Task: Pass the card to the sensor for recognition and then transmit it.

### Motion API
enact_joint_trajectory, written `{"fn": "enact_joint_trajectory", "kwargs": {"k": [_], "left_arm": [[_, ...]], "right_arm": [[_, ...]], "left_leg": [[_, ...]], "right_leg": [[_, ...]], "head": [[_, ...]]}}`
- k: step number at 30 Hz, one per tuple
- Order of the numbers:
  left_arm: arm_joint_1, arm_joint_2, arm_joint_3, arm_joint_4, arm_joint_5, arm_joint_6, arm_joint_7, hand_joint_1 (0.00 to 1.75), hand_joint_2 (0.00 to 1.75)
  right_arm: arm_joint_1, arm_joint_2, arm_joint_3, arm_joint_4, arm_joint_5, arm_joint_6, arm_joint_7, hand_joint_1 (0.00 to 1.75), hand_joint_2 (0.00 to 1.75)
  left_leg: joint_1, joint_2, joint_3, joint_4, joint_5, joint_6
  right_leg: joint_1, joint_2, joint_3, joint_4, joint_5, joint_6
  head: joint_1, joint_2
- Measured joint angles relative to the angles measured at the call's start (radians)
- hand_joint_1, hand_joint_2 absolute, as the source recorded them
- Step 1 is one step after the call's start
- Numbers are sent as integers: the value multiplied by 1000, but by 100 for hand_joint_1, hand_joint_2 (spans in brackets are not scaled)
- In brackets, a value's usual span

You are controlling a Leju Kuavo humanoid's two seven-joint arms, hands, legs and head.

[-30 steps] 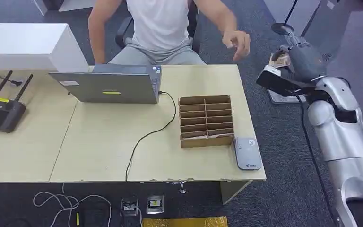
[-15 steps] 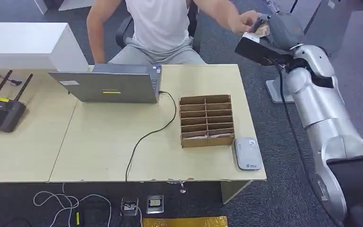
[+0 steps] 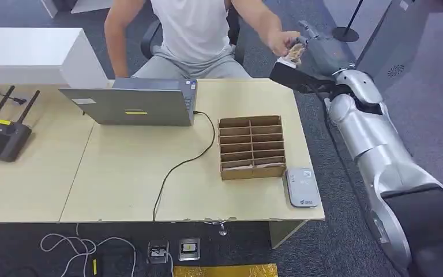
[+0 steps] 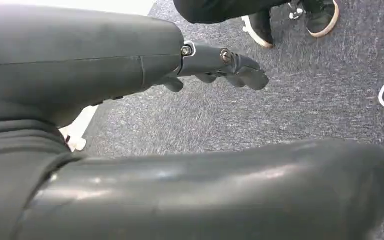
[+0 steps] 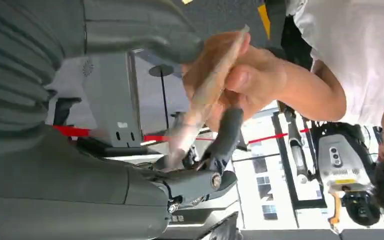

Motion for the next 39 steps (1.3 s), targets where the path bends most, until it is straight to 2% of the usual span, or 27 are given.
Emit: {"fn": "enact_joint_trajectory", "kwargs": {"k": [10,14,19,22,30,32,39], "left_arm": [[1,1,-8,0,8,0,3,0,0],[1,1,-8,0,22,4,11,0,0],[2,1,-8,0,32,6,11,0,0],[2,-1,-8,0,41,9,13,0,0],[3,-12,-7,0,87,42,9,0,0],[4,-15,-6,0,94,49,8,0,0],[4,-15,-6,0,95,50,7,0,0]], "right_arm": [[3,17,12,46,-14,-29,-10,0,175],[3,21,11,52,-104,-32,-45,0,175],[3,27,-5,41,-251,30,-70,0,175],[20,27,-23,-2,-369,107,-60,0,175],[251,1,-39,-305,-753,334,97,0,175],[289,-3,-40,-335,-780,353,107,0,175],[300,-6,-42,-363,-803,369,116,0,175]], "left_leg": [[0,0,0,0,0,0],[0,0,-1,0,0,0],[0,0,-1,0,0,0],[0,0,0,0,0,0],[0,0,1,0,0,0],[0,0,1,0,0,0],[0,0,1,0,0,0]], "right_leg": [[0,0,-1,0,0,0],[0,0,-1,0,0,0],[0,0,-1,0,0,0],[0,0,0,0,0,0],[0,0,-1,-1,0,0],[0,0,-1,-1,0,0],[0,0,-1,-1,0,0]], "head": [[0,0],[0,0],[0,0],[0,0],[1,0],[0,0],[0,0]]}}
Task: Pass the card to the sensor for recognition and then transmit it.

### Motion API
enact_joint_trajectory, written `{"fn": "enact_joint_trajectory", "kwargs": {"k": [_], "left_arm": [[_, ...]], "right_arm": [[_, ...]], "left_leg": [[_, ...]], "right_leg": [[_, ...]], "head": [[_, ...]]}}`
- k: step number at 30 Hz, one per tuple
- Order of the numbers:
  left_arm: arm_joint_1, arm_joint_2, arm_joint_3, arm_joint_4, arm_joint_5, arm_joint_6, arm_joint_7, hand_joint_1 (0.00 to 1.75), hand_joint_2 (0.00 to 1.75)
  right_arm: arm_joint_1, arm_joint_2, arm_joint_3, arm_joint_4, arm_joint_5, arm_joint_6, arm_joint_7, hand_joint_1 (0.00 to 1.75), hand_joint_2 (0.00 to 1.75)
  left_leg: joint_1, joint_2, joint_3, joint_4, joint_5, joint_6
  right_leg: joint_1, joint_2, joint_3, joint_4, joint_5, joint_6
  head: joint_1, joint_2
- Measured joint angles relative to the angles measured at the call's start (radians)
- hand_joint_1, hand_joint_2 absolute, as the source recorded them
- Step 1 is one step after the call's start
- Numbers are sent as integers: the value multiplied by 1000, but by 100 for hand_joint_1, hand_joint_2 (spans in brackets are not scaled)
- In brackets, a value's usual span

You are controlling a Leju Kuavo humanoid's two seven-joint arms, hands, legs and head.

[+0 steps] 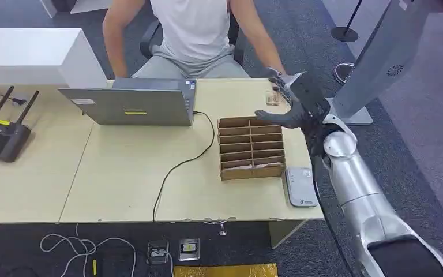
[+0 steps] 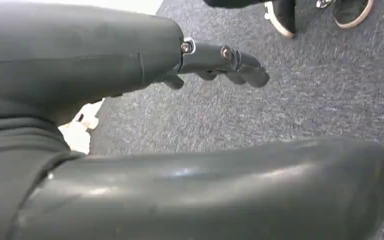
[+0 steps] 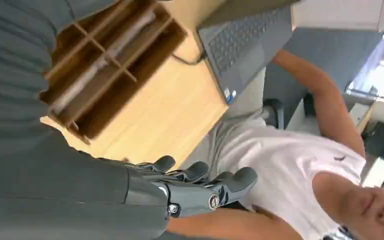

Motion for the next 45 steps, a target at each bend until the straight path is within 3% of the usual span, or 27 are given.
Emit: {"fn": "enact_joint_trajectory", "kwargs": {"k": [2,5,17,22,28,31,38,45], "left_arm": [[1,-2,1,0,5,5,0,0,0],[3,-28,2,0,16,19,0,0,0],[3,-30,2,0,16,8,-15,0,0],[3,-25,2,0,18,6,-15,0,0],[2,-26,2,0,17,9,-15,0,0],[2,-26,2,0,14,8,-15,0,0],[2,-28,2,0,6,6,-15,0,0],[2,-27,2,0,5,2,-15,0,0]], "right_arm": [[29,-4,-4,-32,-24,19,9,0,175],[327,-76,-10,-378,-72,174,146,0,175],[476,-156,-11,-589,-60,205,216,0,175],[502,-177,-3,-642,95,150,224,0,175],[507,-185,17,-652,577,-26,246,0,175],[518,-185,25,-652,719,-81,247,0,175],[533,-182,35,-649,845,-109,229,0,175],[539,-169,41,-647,869,-88,202,0,175]], "left_leg": [[0,0,0,0,0,0],[0,1,0,0,0,0],[0,1,0,0,0,0],[0,1,0,0,0,0],[0,1,0,0,0,0],[0,1,0,0,0,0],[0,1,-1,0,0,0],[0,1,-1,0,0,0]], "right_leg": [[0,0,0,0,0,0],[0,0,0,-1,0,0],[0,0,0,-1,0,0],[0,0,0,-1,0,0],[0,0,0,-1,0,0],[0,0,0,-1,0,0],[0,0,0,-1,0,0],[0,0,0,-1,0,0]], "head": [[0,0],[0,0],[0,0],[0,0],[0,0],[0,0],[0,0],[0,0]]}}
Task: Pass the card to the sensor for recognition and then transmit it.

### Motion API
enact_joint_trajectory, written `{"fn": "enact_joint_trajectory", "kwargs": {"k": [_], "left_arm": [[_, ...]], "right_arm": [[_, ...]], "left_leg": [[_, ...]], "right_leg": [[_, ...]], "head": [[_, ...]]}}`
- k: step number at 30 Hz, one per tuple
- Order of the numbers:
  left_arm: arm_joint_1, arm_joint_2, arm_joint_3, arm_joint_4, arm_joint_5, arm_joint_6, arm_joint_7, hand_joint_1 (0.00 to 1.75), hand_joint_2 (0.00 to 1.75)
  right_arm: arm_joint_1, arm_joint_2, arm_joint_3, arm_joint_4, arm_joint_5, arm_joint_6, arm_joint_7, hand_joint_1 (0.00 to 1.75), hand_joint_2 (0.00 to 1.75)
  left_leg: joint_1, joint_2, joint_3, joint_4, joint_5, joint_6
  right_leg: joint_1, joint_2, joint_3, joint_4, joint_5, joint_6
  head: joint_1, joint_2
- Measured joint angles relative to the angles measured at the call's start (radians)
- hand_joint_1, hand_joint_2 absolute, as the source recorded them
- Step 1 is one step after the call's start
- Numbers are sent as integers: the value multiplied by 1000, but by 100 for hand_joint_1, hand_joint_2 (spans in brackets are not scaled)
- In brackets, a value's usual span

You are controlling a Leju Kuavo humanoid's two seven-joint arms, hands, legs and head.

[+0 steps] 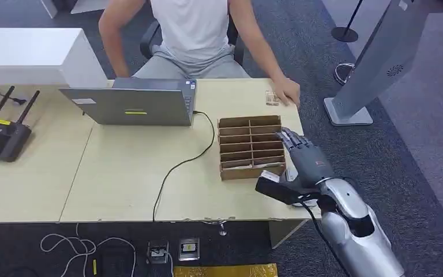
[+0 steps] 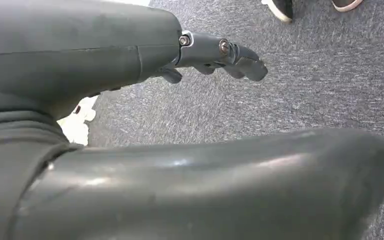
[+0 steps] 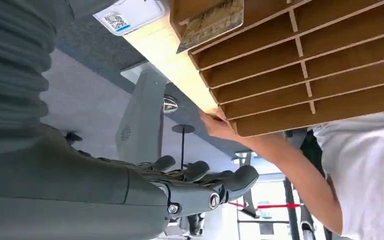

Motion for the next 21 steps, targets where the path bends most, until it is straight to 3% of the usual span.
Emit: {"fn": "enact_joint_trajectory", "kwargs": {"k": [21], "left_arm": [[0,2,0,0,-8,-2,0,0,0]], "right_arm": [[-66,32,0,88,114,-25,-61,0,175]], "left_leg": [[0,0,0,0,0,0]], "right_leg": [[0,0,0,0,0,0]], "head": [[0,0]]}}
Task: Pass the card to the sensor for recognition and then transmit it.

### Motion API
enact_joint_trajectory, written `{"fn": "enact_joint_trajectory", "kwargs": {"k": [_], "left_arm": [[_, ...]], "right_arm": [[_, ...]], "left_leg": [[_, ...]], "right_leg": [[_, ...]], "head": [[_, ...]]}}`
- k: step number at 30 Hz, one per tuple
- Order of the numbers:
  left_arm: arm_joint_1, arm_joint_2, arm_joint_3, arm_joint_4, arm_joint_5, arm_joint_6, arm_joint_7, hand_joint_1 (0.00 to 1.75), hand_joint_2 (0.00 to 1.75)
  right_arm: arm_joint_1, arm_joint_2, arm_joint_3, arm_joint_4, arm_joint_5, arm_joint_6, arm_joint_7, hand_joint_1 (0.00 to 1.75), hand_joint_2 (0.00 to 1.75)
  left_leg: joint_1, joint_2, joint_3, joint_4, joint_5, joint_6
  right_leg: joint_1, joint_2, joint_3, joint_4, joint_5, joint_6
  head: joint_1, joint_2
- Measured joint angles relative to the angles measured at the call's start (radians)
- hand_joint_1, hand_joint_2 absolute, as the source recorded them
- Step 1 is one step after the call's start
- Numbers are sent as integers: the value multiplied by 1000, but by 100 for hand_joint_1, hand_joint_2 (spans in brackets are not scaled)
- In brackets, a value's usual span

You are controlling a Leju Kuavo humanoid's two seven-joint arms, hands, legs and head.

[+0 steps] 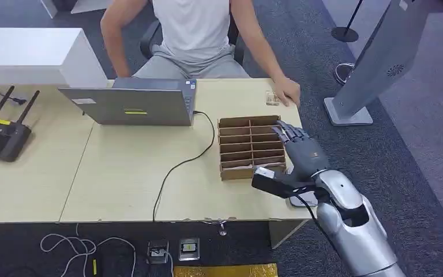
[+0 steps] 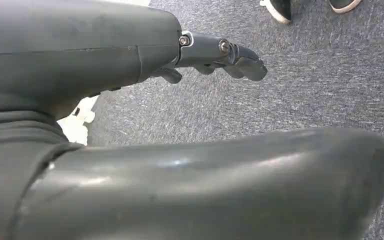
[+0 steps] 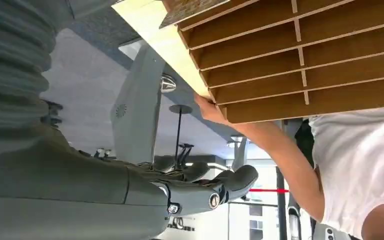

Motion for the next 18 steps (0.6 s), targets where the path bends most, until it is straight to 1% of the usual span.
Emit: {"fn": "enact_joint_trajectory", "kwargs": {"k": [18], "left_arm": [[0,3,0,0,-2,-7,0,0,0]], "right_arm": [[-9,12,0,85,-5,-7,-16,0,175]], "left_leg": [[0,0,0,0,0,0]], "right_leg": [[0,0,0,0,0,0]], "head": [[0,0]]}}
